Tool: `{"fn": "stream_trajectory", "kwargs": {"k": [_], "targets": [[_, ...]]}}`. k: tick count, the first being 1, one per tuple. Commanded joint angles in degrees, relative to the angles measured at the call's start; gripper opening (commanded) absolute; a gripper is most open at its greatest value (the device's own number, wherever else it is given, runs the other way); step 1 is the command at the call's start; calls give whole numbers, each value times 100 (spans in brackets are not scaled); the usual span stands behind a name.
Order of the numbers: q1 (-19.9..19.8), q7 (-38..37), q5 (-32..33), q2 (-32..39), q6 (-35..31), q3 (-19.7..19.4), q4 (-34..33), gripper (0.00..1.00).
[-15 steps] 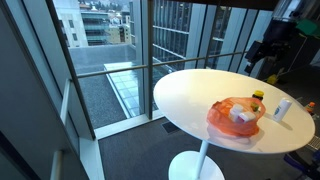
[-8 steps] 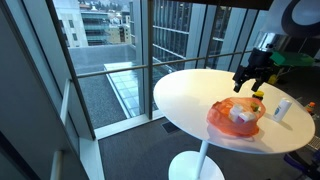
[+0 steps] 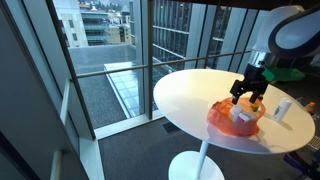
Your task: Take the white bottle out of the carrier bag
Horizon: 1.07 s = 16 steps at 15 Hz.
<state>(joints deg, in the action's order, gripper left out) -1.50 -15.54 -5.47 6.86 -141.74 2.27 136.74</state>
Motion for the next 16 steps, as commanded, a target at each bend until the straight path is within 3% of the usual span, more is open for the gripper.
{"fn": "stream_trajectory", "kwargs": {"k": [1, 9, 10, 12, 16], "targets": [[136, -76, 44, 269, -168, -107, -84, 100], [300, -219, 331, 627, -445, -298, -189, 98], [312, -217, 347, 635, -457, -313, -196, 73], [337, -202, 370, 603, -490, -331, -177, 71], [362, -193, 431, 493, -410, -360, -141, 38]]}}
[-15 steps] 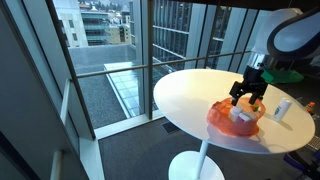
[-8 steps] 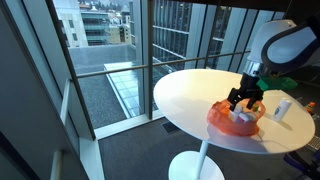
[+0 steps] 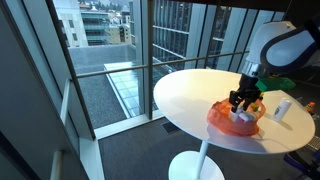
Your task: Take the white bottle out of the carrier bag
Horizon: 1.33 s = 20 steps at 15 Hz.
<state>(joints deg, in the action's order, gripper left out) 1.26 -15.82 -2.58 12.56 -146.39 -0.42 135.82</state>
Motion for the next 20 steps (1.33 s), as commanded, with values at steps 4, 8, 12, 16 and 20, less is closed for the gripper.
{"fn": "stream_trajectory", "kwargs": {"k": [4, 8, 12, 16, 20], "targets": [[37, -102, 33, -568, 305, -86, 36, 19], [-48, 33, -164, -1192, 717, -52, 67, 19], [-162, -193, 48, -1748, 1056, -102, 36, 19], [-408, -358, 105, -2146, 1332, -165, 65, 19], [-622, -379, 89, -2586, 1464, -211, 389, 19]]}}
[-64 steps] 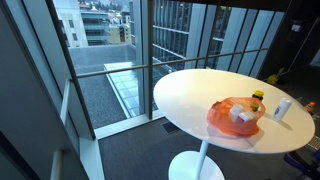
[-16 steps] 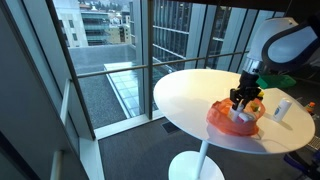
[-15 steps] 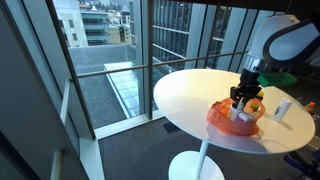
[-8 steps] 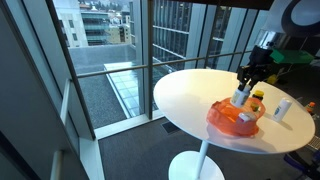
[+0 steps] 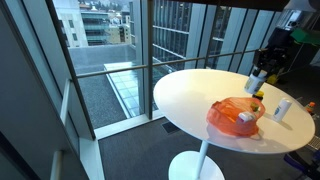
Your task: Take the white bottle out of the carrier bag
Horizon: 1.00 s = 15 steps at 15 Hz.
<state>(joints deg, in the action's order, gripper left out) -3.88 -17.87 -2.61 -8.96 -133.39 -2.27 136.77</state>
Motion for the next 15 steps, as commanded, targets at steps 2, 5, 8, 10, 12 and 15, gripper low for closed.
{"fn": "stream_trajectory", "kwargs": {"k": [2, 5, 8, 10, 12, 15], "targets": [[-185, -136, 65, -667, 190, -46, 535, 19], [-312, -149, 111, -946, 11, -45, 949, 19], [-479, -159, 82, -1025, -89, -96, 1202, 19], [-632, -177, 96, -980, -198, -159, 1313, 19], [-804, -196, 146, -833, -374, -239, 1355, 19], [-999, -153, 110, -532, -669, -402, 1332, 19]]}}
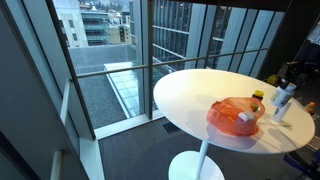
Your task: Take the white bottle out of the carrier bag
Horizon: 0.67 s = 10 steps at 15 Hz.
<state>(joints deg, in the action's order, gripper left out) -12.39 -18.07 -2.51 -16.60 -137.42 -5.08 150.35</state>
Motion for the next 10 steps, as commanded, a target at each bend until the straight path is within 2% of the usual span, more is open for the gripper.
{"fn": "stream_trajectory", "kwargs": {"k": [1, 10], "targets": [[-179, -112, 81, 328, -358, -164, -43, 19], [-184, -216, 151, 1133, -991, -285, -250, 19]]}}
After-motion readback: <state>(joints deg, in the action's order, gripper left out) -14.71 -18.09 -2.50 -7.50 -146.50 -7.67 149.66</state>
